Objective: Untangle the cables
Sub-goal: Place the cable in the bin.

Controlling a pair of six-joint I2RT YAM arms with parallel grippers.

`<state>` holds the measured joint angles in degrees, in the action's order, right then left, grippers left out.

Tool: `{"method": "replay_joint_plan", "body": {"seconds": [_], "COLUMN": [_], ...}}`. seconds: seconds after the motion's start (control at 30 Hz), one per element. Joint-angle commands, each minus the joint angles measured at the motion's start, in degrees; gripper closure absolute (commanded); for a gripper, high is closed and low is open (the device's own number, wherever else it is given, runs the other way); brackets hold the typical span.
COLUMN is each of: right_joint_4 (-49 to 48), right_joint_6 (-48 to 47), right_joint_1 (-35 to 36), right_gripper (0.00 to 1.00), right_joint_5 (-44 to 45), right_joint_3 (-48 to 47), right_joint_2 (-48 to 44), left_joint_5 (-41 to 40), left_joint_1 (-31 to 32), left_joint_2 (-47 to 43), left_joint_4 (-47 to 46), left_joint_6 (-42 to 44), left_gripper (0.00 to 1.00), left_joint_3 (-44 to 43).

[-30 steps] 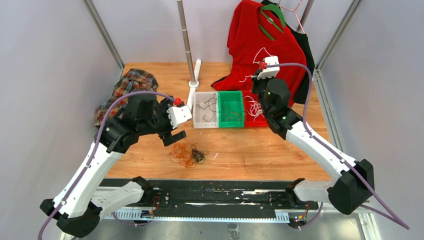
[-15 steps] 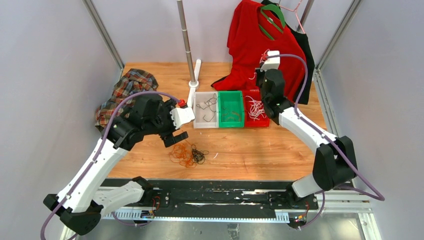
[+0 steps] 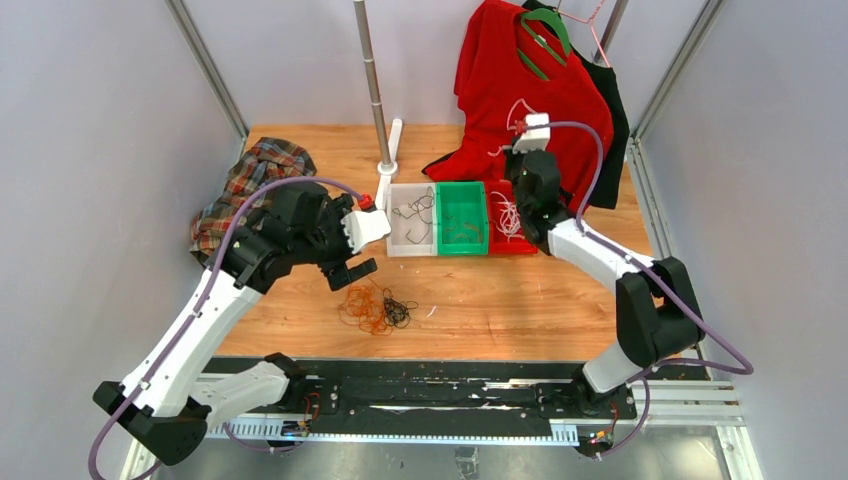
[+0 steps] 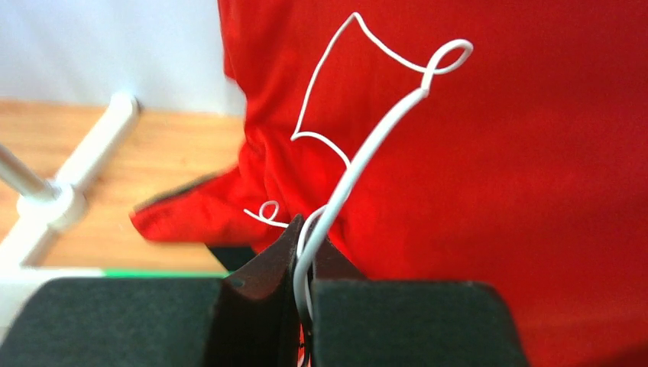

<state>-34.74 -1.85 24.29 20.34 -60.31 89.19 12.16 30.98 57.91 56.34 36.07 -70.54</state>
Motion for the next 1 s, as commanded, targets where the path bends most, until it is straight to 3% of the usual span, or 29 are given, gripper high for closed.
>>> {"method": "replay_joint_plan", "body": {"seconds": [0.0, 0.23, 0.37, 0.47, 0.83, 0.97], "right_joint_4": [-1.9, -2.4, -0.4, 3.9, 28.7, 32.3], "right_joint_6": [1.1, 5.6, 6.6, 5.8, 3.6, 3.4], "right_joint_1": [-0.6, -0.1, 0.0, 0.0, -0.9, -1.0], "right_gripper": [0.99, 0.99, 0.99, 0.99, 0.99, 0.99], "right_joint_5": [2.0, 3.4, 2.6, 0.7, -4.1, -4.0], "right_joint_3": [8.7, 23.3, 25.4, 21.6, -6.3, -9.7], "right_joint_2": [-1.4, -10.8, -12.9, -10.0, 12.2, 16.0], "left_joint_5": [0.3, 0.9, 1.1, 0.9, 0.6, 1.8], "left_joint_1": [-0.9, -1.1, -1.1, -1.1, -2.7, -4.6], "left_joint_2": [0.6, 0.6, 1.2, 1.6, 2.1, 2.7], "left_joint_4": [-0.2, -0.2, -0.2, -0.2, -0.2, -0.2], "left_joint_6": [0.9, 1.0, 0.8, 0.4, 1.8, 2.5], "left_gripper": [0.02, 0.01, 0.0, 0.0, 0.0, 0.0], "left_joint_3": [-1.8, -1.7, -1.7, -2.0, -2.7, -2.7]}}
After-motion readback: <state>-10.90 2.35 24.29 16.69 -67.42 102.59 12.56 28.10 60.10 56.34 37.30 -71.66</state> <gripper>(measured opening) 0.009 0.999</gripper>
